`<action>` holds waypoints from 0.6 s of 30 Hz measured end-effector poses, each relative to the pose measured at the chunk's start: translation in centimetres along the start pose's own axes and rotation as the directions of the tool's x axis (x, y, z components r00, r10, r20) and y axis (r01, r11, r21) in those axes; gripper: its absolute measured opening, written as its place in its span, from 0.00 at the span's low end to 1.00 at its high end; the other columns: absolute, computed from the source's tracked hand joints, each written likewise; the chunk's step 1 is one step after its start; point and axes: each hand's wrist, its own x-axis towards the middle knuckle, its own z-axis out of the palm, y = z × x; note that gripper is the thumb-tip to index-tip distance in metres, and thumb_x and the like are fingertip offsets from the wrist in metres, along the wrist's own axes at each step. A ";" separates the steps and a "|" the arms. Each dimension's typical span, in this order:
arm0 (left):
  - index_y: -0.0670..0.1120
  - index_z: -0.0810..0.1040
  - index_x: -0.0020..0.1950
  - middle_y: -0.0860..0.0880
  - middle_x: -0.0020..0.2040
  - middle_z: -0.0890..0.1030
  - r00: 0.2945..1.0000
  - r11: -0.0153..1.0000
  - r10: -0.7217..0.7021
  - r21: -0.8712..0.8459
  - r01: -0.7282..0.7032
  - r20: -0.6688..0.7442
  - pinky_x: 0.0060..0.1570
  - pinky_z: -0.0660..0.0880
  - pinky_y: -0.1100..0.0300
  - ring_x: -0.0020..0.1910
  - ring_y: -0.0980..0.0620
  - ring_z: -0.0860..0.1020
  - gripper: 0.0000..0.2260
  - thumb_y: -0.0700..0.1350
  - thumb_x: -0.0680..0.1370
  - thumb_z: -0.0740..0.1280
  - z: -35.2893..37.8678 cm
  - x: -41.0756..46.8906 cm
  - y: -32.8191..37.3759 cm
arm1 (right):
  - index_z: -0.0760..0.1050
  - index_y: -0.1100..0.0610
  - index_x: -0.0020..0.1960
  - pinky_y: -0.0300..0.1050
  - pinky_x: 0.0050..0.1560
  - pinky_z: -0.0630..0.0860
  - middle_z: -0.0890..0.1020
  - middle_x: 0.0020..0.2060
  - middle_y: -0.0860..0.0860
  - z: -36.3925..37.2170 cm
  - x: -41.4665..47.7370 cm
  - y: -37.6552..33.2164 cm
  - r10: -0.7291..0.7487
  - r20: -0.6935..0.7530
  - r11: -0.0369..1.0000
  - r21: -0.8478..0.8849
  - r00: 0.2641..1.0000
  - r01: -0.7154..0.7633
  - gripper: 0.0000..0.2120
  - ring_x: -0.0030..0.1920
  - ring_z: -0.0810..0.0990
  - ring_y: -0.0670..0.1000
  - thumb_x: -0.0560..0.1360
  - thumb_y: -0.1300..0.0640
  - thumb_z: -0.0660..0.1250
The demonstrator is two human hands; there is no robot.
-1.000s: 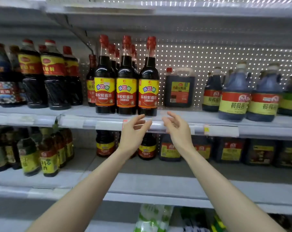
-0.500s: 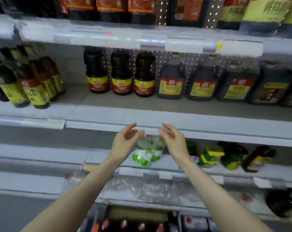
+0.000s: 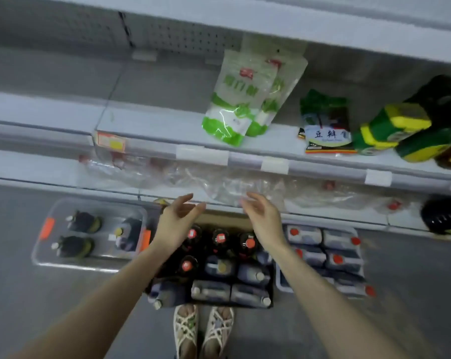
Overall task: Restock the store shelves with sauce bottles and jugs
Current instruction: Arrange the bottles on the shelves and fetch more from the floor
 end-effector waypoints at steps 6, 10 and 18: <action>0.54 0.79 0.53 0.51 0.45 0.84 0.983 0.983 -0.182 0.020 0.182 0.016 0.58 0.77 0.52 0.47 0.54 0.82 0.14 0.57 0.70 0.74 2.5 2.8 -12.1 | 0.77 0.58 0.60 0.44 0.48 0.76 0.82 0.44 0.51 2.5 1.5 12.1 0.199 -0.065 0.980 -0.013 0.978 -0.200 0.15 0.45 0.80 0.48 0.76 0.52 0.68; 0.46 0.77 0.62 0.51 0.46 0.83 0.964 0.964 -0.264 0.049 0.262 0.034 0.49 0.75 0.60 0.47 0.53 0.81 0.18 0.51 0.74 0.71 5.1 4.4 -18.2 | 0.77 0.59 0.59 0.50 0.51 0.77 0.81 0.43 0.50 3.6 2.4 19.2 0.296 -0.132 0.954 -0.001 0.946 -0.299 0.15 0.46 0.80 0.49 0.76 0.54 0.69; 0.45 0.73 0.67 0.51 0.48 0.80 0.930 0.932 -0.356 0.099 0.348 0.086 0.55 0.75 0.57 0.53 0.51 0.79 0.21 0.51 0.76 0.69 10.1 6.6 -27.5 | 0.72 0.62 0.66 0.38 0.48 0.72 0.79 0.50 0.52 4.3 3.9 29.9 0.433 -0.161 0.899 0.012 0.887 -0.437 0.22 0.52 0.78 0.50 0.77 0.51 0.67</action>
